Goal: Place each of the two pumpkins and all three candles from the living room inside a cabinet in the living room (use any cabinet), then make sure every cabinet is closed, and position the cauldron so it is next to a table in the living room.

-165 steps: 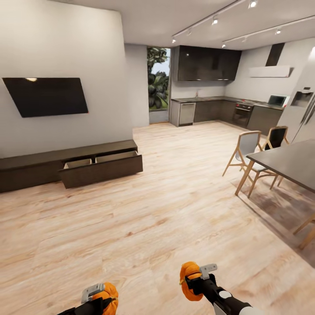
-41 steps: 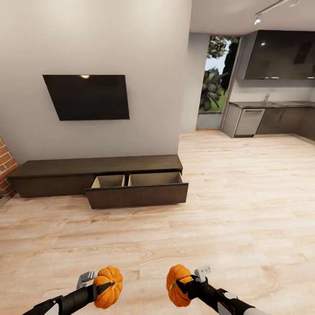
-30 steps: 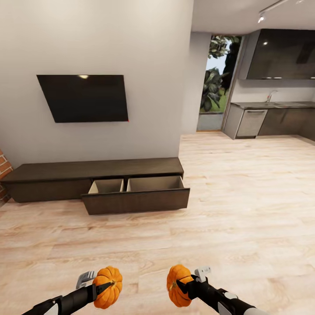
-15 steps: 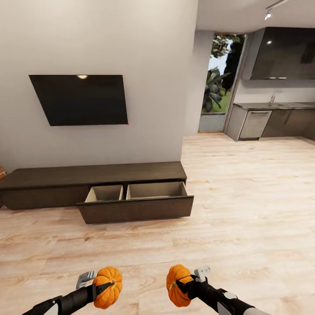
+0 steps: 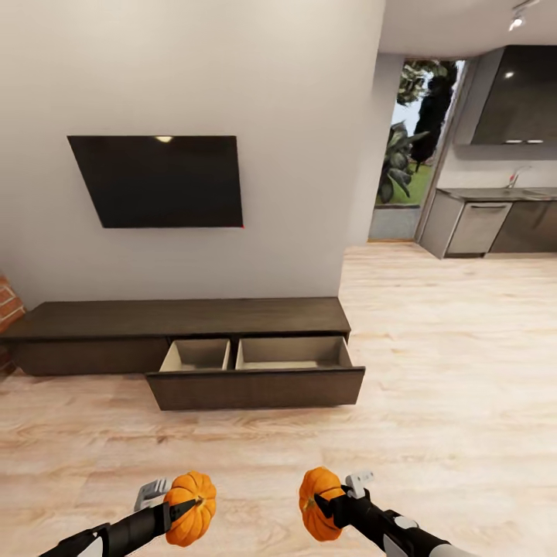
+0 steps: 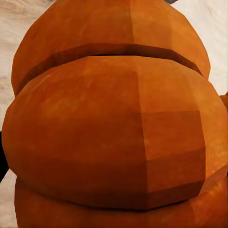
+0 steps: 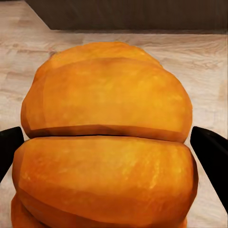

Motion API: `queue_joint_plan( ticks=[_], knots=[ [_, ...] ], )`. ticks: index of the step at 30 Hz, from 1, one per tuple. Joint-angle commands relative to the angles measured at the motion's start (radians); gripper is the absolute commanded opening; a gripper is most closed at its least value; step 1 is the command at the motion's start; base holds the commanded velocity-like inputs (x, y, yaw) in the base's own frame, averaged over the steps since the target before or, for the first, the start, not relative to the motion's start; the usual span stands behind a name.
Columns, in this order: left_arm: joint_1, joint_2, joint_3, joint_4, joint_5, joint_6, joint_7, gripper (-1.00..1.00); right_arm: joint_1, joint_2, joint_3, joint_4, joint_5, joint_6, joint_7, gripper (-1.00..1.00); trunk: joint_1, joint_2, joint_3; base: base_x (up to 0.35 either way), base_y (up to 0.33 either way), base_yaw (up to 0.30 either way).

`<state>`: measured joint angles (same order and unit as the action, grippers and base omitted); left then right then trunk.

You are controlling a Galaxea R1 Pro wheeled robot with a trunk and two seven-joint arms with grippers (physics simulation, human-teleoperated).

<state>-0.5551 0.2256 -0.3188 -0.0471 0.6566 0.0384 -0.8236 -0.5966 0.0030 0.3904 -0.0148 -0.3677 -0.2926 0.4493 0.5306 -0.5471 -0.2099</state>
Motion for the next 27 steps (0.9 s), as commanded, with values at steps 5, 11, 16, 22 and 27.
queue_joint_plan(
  ticks=[5,11,16,22,27],
  knots=[
    [0.000,0.000,0.006,0.000,0.002,0.000,0.000,-1.00,0.000,0.000,0.001,-0.001,-0.002,-0.001,-0.001,-1.00,0.000,0.000,0.005,0.329,0.086,0.222],
    [0.000,0.000,0.006,0.000,0.002,0.000,0.000,-1.00,0.000,0.000,0.000,-0.001,-0.004,-0.001,-0.012,-1.00,0.000,0.000,0.006,0.329,0.086,0.017],
    [0.000,0.000,0.006,0.000,0.002,0.000,0.000,-1.00,0.000,0.000,-0.001,-0.001,-0.001,-0.003,-0.034,-1.00,0.000,0.000,0.006,0.329,0.086,0.001],
    [0.000,0.000,0.006,0.000,0.003,0.000,0.000,-1.00,0.000,0.000,-0.001,-0.002,0.000,-0.003,-0.037,-1.00,0.000,0.000,0.006,0.329,0.086,0.000],
    [0.000,0.000,0.006,0.000,0.003,0.000,0.000,-1.00,0.000,0.000,0.001,-0.001,-0.004,0.000,-0.039,-1.00,0.000,0.000,0.006,0.329,0.085,0.000]
  ],
)
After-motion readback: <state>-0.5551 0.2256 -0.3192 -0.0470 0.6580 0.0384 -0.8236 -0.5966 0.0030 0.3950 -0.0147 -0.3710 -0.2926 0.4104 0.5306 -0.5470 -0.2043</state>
